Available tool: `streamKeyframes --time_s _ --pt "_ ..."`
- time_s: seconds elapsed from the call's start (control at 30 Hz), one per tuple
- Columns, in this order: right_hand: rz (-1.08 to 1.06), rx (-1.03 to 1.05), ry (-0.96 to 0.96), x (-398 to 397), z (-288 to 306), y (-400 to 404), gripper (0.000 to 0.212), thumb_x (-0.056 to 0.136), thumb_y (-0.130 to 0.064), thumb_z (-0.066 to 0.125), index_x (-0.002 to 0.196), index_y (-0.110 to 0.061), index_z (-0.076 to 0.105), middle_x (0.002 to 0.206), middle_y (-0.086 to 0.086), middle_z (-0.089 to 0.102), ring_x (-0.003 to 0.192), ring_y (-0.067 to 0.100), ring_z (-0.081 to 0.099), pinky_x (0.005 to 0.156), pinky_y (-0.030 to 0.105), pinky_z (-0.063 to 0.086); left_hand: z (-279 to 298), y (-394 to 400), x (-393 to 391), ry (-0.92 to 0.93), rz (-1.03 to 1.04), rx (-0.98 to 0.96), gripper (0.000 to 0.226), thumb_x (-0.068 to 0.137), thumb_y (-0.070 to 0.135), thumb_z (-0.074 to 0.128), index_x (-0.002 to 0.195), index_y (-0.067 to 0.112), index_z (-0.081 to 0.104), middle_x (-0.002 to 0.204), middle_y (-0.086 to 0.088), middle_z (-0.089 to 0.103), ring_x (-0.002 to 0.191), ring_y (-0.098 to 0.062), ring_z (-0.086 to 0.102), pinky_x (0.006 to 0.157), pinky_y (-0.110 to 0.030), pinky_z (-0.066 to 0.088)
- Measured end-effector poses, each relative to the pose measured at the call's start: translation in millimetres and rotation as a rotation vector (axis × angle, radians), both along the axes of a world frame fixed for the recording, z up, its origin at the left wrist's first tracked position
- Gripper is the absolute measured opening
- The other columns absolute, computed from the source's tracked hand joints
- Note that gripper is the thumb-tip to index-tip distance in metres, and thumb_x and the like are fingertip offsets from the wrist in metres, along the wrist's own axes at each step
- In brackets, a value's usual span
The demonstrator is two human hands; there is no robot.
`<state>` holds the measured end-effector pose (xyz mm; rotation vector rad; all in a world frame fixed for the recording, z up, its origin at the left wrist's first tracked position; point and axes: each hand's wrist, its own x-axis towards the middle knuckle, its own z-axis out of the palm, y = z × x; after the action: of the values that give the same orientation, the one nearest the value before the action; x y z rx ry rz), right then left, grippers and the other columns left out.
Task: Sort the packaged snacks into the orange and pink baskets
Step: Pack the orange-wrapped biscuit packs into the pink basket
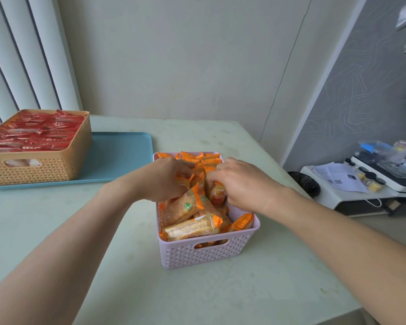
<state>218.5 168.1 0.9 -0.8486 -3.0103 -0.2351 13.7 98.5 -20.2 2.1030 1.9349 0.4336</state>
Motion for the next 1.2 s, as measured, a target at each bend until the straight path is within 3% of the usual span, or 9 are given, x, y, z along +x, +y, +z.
streamKeyframes --time_s 0.17,0.33,0.47,0.6,0.67,0.83,1.0,1.07,1.2 --pt "0.02 0.112 -0.017 -12 -5 -3 0.043 0.092 -0.003 0.055 0.126 -0.027 0.067 0.1 -0.002 0.035 0.11 0.026 0.048 0.078 0.029 0.026 0 -2 0 -0.065 0.036 0.04 0.046 0.086 0.02 0.066 0.128 0.039 0.064 0.134 0.01 0.062 0.119 -0.017 0.059 0.102 -0.034 0.046" --pt "-0.047 0.017 0.214 10 9 3 0.065 0.075 -0.014 0.084 0.133 -0.032 0.061 0.112 -0.004 0.05 0.107 0.016 0.047 0.089 0.031 0.04 19 -12 -13 -0.17 0.087 0.067 0.067 0.074 0.025 0.085 0.133 0.042 0.059 0.139 0.016 0.057 0.125 -0.011 0.055 0.104 -0.033 0.045" --pt "-0.063 -0.363 0.343 8 24 -14 0.019 0.094 -0.038 0.069 0.112 -0.032 0.073 0.096 -0.017 0.066 0.083 0.001 0.059 0.075 0.016 0.044 32 -21 -23 -0.202 0.076 0.143 0.036 0.076 0.033 0.086 0.109 0.038 0.073 0.11 0.019 0.07 0.104 -0.001 0.062 0.093 -0.032 0.051" --pt "-0.108 -0.49 0.205 -7 1 -25 0.045 0.084 -0.073 0.058 0.092 -0.031 0.071 0.085 -0.013 0.069 0.077 0.004 0.06 0.07 0.026 0.046 33 -24 -18 -0.183 0.043 0.075 0.014 0.084 0.023 0.078 0.087 0.036 0.076 0.085 0.014 0.075 0.079 -0.004 0.069 0.075 -0.029 0.056" --pt "-0.1 -0.478 0.201 -11 -5 -26 0.045 0.085 -0.071 0.059 0.081 -0.026 0.067 0.076 -0.009 0.064 0.072 0.011 0.057 0.067 0.033 0.046 31 -25 -16 -0.203 0.02 0.006 0.017 0.089 0.017 0.071 0.094 0.033 0.075 0.088 0.013 0.076 0.083 -0.007 0.071 0.082 -0.034 0.057" --pt "-0.145 -0.649 0.305 -12 0 -24 0.025 0.09 -0.048 0.071 0.103 -0.027 0.071 0.093 -0.012 0.07 0.087 0.013 0.065 0.078 0.03 0.051 31 -28 -19 -0.266 0.019 -0.048 0.026 0.096 0.009 0.056 0.105 0.027 0.073 0.09 0.013 0.077 0.091 -0.01 0.071 0.087 -0.031 0.056" --pt "-0.22 -0.891 0.661 -7 27 -20 0.013 0.091 -0.014 0.074 0.1 -0.022 0.068 0.096 -0.004 0.071 0.072 0.02 0.073 0.059 0.031 0.06 37 -30 -15 -0.408 0.073 -0.001 0.04 0.092 0.062 0.054 0.098 0.027 0.073 0.091 0.008 0.074 0.087 -0.011 0.068 0.075 -0.026 0.049" --pt "-0.191 -0.814 0.749 -12 42 -13 0.014 0.09 -0.016 0.076 0.097 -0.027 0.07 0.096 -0.006 0.072 0.072 0.017 0.074 0.056 0.03 0.057 40 -31 -14 -0.429 0.072 0.104 0.048 0.076 0.073 0.063 0.098 0.031 0.072 0.093 0.011 0.074 0.087 -0.01 0.068 0.076 -0.028 0.053" --pt "-0.266 -0.503 0.644 -23 44 0 0.052 0.079 -0.044 0.083 0.124 -0.027 0.063 0.104 -0.01 0.068 0.081 0.01 0.065 0.077 0.031 0.054 39 -29 -17 -0.347 0.193 0.296 0.027 0.077 0.044 0.083 0.092 0.027 0.069 0.085 0.011 0.071 0.078 -0.012 0.066 0.072 -0.037 0.055"
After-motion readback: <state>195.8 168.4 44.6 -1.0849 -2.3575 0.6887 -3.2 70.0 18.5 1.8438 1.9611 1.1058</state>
